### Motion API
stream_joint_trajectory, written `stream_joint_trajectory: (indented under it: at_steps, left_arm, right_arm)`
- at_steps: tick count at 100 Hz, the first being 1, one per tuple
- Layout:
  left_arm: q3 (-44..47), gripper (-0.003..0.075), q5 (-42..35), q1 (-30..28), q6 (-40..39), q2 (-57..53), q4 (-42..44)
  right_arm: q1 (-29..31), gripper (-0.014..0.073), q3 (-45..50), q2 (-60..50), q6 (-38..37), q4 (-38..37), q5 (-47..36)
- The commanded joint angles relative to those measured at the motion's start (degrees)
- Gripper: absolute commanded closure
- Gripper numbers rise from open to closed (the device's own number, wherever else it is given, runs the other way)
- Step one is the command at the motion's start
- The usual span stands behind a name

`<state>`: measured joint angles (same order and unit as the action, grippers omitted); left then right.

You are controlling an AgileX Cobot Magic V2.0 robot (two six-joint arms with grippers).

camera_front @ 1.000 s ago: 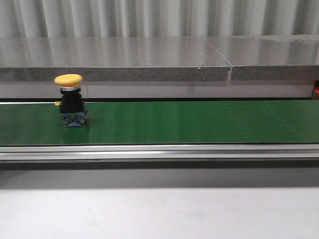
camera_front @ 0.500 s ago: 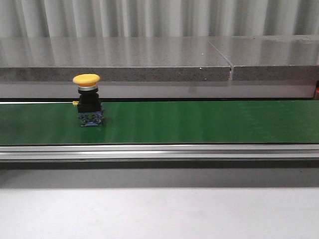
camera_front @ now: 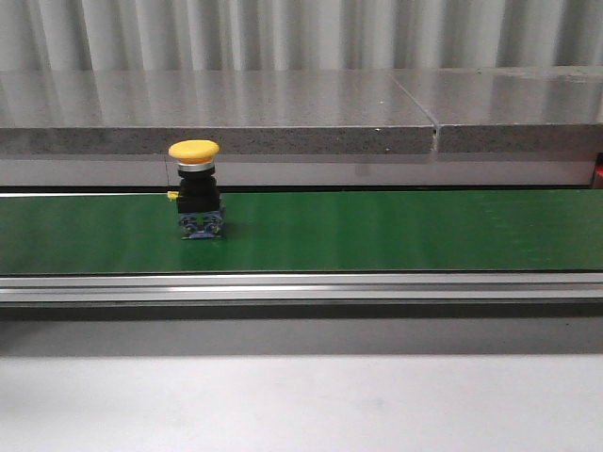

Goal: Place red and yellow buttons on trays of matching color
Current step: 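Set the red button on the green belt and open the left gripper, then move the right gripper above the belt toward the arriving yellow button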

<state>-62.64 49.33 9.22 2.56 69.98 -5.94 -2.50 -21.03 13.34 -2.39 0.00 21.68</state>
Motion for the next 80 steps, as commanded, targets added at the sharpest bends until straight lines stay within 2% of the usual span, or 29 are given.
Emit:
stream_joint_trajectory:
  at_steps: [1, 54, 80]
  left_arm:
    - [0.9, 0.0740, -3.1, 0.9, 0.1, -5.5, -0.6]
    - [18.1, 0.0740, -5.3, 0.9, 0.1, -34.0, -0.9]
    - [25.5, 0.0740, -3.4, 0.9, 0.1, -46.8, -1.1]
  right_arm:
    - [0.0, 0.0660, -1.5, 0.3, 0.4, -0.4, -4.3]
    - [0.0, 0.0660, -1.5, 0.3, 0.4, -0.4, -4.3]
    - [0.0, 0.0660, -1.5, 0.3, 0.4, -0.4, -4.3]
